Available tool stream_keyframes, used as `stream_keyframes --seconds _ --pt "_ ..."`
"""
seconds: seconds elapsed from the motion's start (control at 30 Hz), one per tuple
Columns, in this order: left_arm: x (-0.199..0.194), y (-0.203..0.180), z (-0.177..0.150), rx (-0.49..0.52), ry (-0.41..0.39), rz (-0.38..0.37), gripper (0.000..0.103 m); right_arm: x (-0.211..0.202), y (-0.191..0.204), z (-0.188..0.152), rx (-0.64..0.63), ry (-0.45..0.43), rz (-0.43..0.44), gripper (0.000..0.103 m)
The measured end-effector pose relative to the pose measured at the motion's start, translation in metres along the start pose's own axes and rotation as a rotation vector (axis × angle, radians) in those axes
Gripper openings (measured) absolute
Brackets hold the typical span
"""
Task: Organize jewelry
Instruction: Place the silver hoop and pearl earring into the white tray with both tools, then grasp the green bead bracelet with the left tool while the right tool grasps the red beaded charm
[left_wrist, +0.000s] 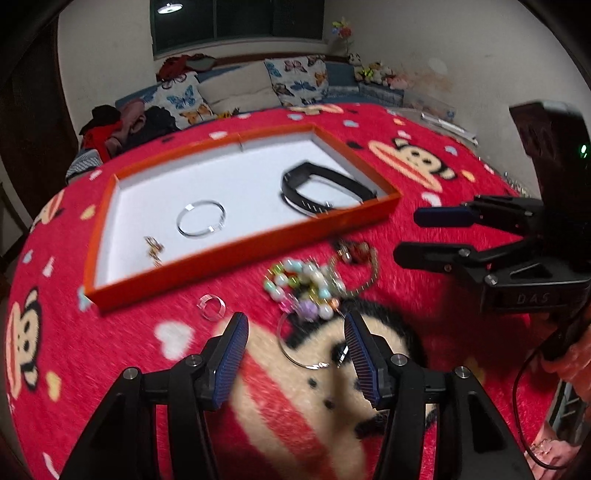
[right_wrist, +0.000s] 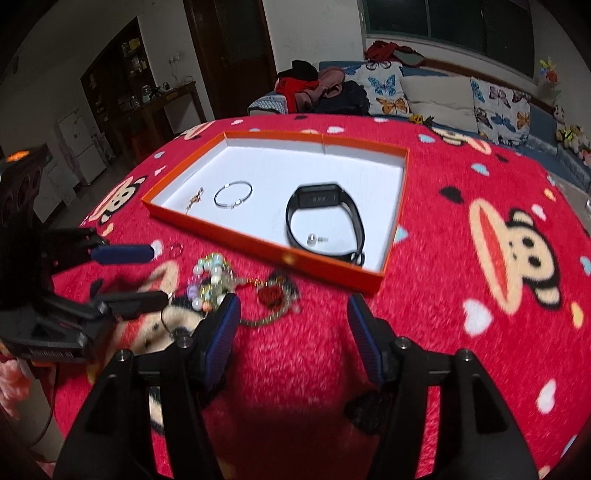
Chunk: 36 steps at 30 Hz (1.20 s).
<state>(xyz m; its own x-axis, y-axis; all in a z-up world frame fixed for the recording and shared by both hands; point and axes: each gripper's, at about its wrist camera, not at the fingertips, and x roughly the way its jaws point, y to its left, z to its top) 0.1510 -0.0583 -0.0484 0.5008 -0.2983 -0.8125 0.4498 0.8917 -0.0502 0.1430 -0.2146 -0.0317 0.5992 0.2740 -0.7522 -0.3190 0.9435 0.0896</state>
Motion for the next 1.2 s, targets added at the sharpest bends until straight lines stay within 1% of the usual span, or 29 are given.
stream_keyframes --seconds 0.07,0.2,0.47,0.53,0.6,0.73,0.97,1.07,1.2 --pt "0.007 -0.002 -0.003 -0.01 0.021 -0.006 0.058 0.002 -0.001 -0.003 0.005 0.007 0.003 0.06" --pt "0.017 0.001 -0.002 -0.022 0.036 -0.012 0.058 0.003 -0.004 -0.005 0.018 0.014 0.014 0.06" --pt "0.024 0.006 0.002 -0.031 0.032 -0.015 0.058 0.016 -0.002 -0.001 0.028 0.043 0.077 0.06" --pt "0.024 0.008 0.002 -0.031 0.03 -0.015 0.058 0.02 -0.001 0.0 0.024 0.052 0.074 0.057" --pt "0.024 0.009 0.002 -0.032 0.028 -0.016 0.058 0.024 0.0 0.002 0.023 0.058 0.079 0.048" --pt "0.024 0.01 0.003 -0.034 0.025 -0.016 0.058 0.029 0.0 0.006 0.011 0.067 0.075 0.039" --pt "0.024 0.013 0.004 -0.042 0.018 -0.025 0.058 0.037 0.012 0.012 -0.067 0.076 0.055 0.03" --pt "0.023 0.014 0.005 -0.047 0.013 -0.028 0.058 0.038 0.017 0.012 -0.105 0.072 0.024 0.021" --pt "0.02 0.016 0.009 -0.056 -0.007 -0.037 0.058 0.032 0.014 0.013 -0.099 0.053 0.026 0.02"
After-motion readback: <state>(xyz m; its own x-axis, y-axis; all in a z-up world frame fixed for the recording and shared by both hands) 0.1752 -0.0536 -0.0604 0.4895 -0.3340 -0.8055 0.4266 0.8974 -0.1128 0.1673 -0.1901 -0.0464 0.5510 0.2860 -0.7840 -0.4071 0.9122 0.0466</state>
